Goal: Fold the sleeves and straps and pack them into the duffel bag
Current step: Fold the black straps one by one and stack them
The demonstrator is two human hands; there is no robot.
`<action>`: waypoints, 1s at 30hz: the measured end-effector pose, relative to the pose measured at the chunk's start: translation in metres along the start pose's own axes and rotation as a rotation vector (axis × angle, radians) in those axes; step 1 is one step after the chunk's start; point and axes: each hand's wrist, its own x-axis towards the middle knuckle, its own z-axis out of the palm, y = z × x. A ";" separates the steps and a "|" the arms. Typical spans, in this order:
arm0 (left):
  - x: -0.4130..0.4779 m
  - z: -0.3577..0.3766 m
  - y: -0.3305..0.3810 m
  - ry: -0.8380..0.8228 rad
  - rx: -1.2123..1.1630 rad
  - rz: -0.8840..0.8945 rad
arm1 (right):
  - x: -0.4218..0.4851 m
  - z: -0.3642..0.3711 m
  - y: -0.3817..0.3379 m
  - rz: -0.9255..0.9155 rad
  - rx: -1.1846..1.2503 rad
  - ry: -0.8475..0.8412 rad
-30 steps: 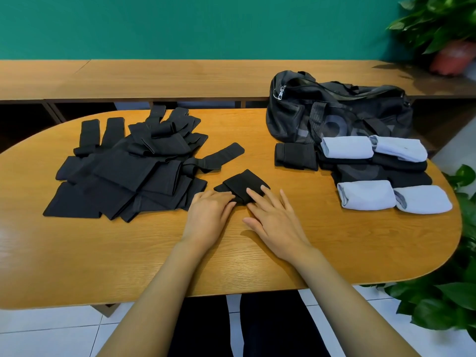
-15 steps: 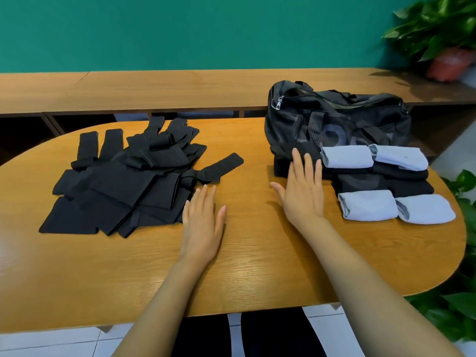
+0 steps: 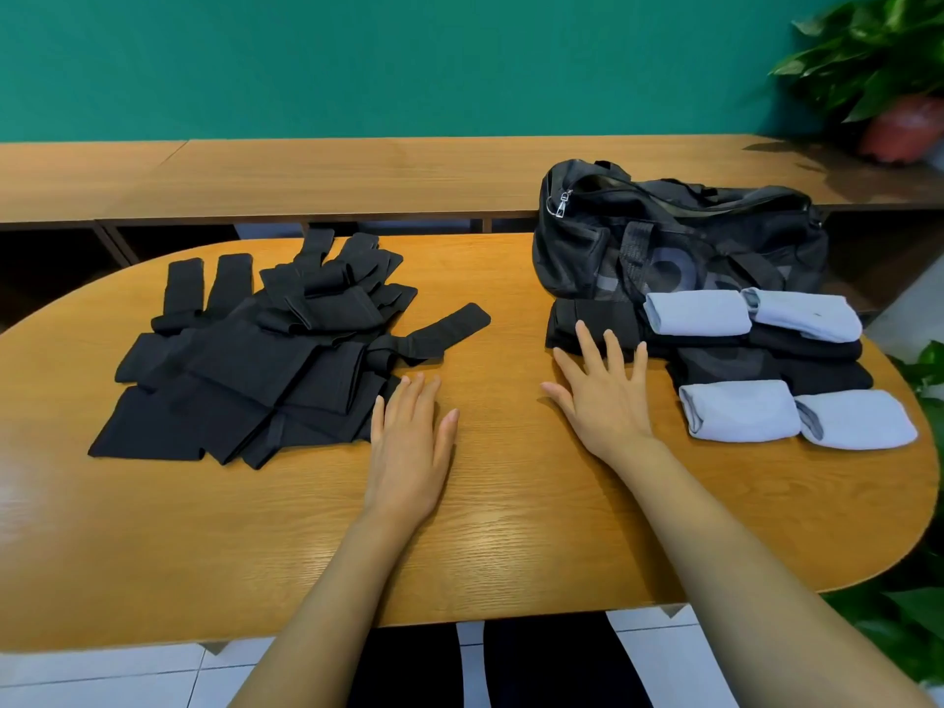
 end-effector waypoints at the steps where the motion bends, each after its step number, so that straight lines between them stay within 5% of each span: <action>1: 0.000 0.000 0.000 0.005 0.002 0.006 | 0.000 0.001 0.001 0.013 0.009 -0.007; 10: -0.014 -0.012 -0.011 0.135 0.039 0.056 | -0.023 -0.023 -0.054 -0.199 0.229 0.078; 21: -0.034 -0.050 -0.065 0.283 0.098 -0.137 | -0.041 -0.026 -0.154 -0.485 0.413 0.059; 30: -0.033 -0.052 -0.067 0.367 -0.111 -0.191 | -0.016 -0.034 -0.186 -0.586 0.238 0.069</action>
